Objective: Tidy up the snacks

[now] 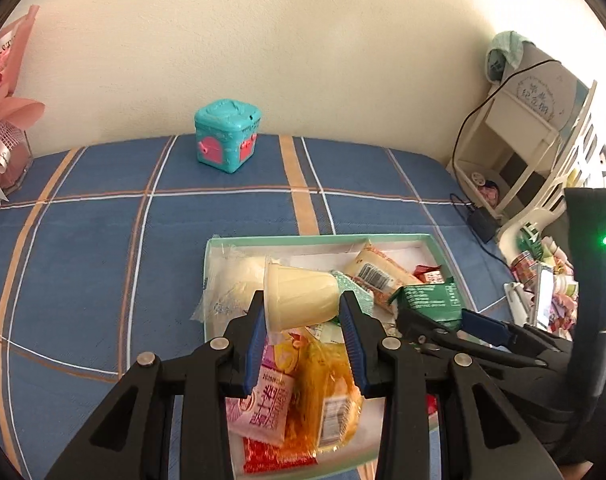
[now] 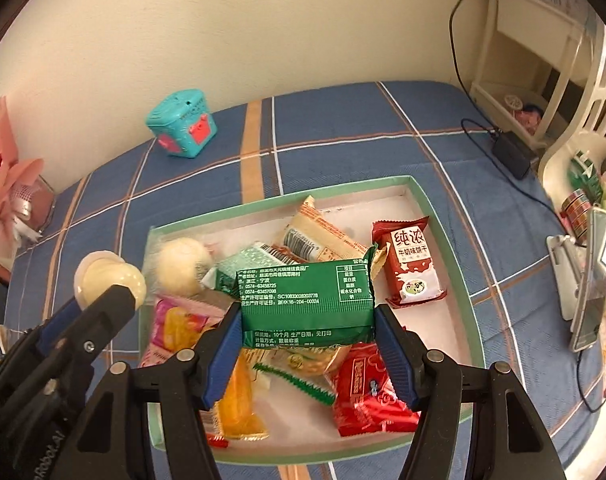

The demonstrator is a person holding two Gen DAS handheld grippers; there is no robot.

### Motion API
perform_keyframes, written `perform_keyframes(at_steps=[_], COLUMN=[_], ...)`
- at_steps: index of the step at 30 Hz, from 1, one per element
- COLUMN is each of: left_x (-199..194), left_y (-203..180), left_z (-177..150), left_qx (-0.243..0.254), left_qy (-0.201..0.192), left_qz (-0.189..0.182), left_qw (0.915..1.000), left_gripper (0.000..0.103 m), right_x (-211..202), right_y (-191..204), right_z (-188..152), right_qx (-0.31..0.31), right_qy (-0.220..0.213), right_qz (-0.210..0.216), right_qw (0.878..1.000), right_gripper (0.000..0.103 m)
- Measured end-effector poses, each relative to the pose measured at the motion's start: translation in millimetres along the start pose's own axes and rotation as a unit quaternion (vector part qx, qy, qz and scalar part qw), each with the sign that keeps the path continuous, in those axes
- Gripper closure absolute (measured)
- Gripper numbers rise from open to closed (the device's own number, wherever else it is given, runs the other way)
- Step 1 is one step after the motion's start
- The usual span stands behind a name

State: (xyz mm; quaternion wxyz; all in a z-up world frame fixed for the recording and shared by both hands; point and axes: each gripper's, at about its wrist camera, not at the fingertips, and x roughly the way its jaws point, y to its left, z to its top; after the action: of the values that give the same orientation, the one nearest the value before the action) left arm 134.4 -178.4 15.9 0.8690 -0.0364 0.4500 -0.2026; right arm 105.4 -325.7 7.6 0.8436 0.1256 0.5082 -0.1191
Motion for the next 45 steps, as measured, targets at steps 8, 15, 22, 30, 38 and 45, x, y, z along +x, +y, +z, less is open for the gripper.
perform_keyframes(at_steps=[8,15,22,30,38,45], left_x=[25,18,-4,-9,-26,-45], left_y=[2,6,21,49,61,68], left_z=[-2,-3,-7,-21,-35,-57], left_qx=[-0.012,-0.031,-0.047,-0.053,-0.05,-0.041], left_qy=[0.023,0.023,0.018,0.036,0.028,0.044], left_qz=[-0.002,-0.013,0.031,0.143,0.163,0.187], left_qw=[0.9997,0.9992,0.9982,0.9876,0.985,0.9805], left_gripper=[0.066,0.057,0.041,0.017,0.008,0.007], right_x=[18,21,17,11,-9,-28], right_y=[-5,-3,3,9,23,26], right_z=[4,3,-4,-11,-27,-52], right_qx=[0.003,0.003,-0.007,-0.018,-0.033,-0.034], right_qy=[0.015,0.023,0.029,0.026,0.003,-0.014], right_qz=[-0.011,-0.013,-0.016,-0.013,-0.014,0.0], right_qw=[1.0,1.0,0.999,0.999,0.999,0.999], right_gripper=[0.036,0.036,0.034,0.029,0.021,0.0])
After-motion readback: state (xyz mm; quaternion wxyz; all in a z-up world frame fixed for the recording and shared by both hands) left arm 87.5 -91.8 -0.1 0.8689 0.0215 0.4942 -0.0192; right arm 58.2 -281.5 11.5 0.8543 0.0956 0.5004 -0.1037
